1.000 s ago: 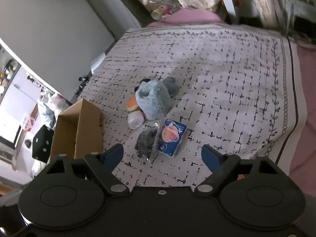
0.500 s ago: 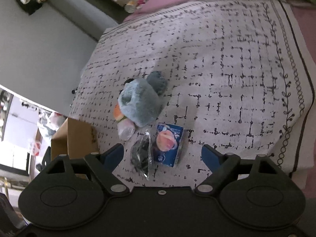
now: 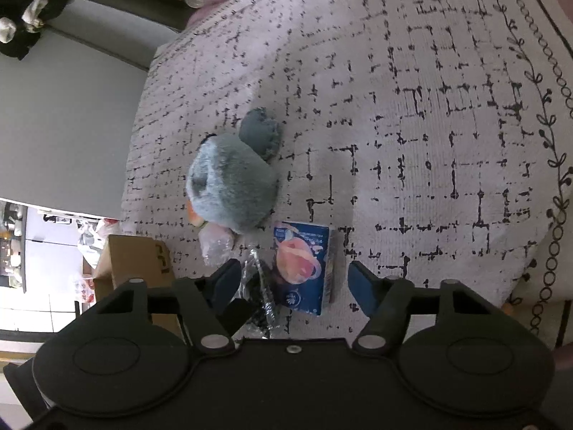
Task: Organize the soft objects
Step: 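Move the left gripper to the black bag while the right gripper approaches the tissue pack, then close the left gripper on the black bag while the right gripper grasps the tissue pack, then carry the black bag in the left gripper while the right gripper carries the tissue pack to the box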
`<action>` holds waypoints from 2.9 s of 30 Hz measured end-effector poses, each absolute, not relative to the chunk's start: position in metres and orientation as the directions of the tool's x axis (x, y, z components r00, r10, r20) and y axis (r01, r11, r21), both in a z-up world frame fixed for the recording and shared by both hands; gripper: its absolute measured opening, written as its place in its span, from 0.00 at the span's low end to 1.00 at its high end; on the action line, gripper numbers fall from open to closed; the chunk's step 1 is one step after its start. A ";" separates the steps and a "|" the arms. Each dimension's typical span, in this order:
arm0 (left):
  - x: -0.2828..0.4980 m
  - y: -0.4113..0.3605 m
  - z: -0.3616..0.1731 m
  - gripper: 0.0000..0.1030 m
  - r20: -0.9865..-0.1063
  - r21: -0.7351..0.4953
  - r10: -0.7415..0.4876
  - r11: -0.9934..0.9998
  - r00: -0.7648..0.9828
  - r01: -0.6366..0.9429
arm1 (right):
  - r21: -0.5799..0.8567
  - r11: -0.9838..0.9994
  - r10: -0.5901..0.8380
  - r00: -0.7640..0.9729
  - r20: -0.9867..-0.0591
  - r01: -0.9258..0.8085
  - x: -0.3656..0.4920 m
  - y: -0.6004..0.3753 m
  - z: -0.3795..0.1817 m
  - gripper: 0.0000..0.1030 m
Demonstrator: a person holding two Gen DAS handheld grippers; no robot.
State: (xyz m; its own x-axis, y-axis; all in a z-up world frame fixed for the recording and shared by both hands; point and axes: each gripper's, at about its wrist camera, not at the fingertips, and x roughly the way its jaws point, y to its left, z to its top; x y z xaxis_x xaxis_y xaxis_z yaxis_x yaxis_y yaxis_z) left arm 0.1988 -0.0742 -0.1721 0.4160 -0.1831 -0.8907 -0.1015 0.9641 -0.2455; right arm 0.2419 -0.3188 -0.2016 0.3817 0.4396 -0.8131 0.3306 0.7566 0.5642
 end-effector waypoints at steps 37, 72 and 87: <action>0.169 -0.045 -0.155 0.44 -0.862 -0.241 -0.053 0.918 0.505 -0.315 | 0.503 0.853 0.412 0.411 -0.813 0.139 0.257 -0.279 -0.207 0.20; 0.112 0.016 -0.055 0.44 -0.738 -0.294 -0.004 0.902 0.675 -0.316 | 0.480 0.857 0.475 0.653 -0.590 -0.189 0.181 -0.244 -0.119 0.20; 0.101 0.080 -0.047 0.44 -0.708 -0.281 0.053 0.894 0.704 -0.350 | 0.459 0.831 0.538 0.663 -0.520 -0.313 0.174 -0.196 -0.109 0.20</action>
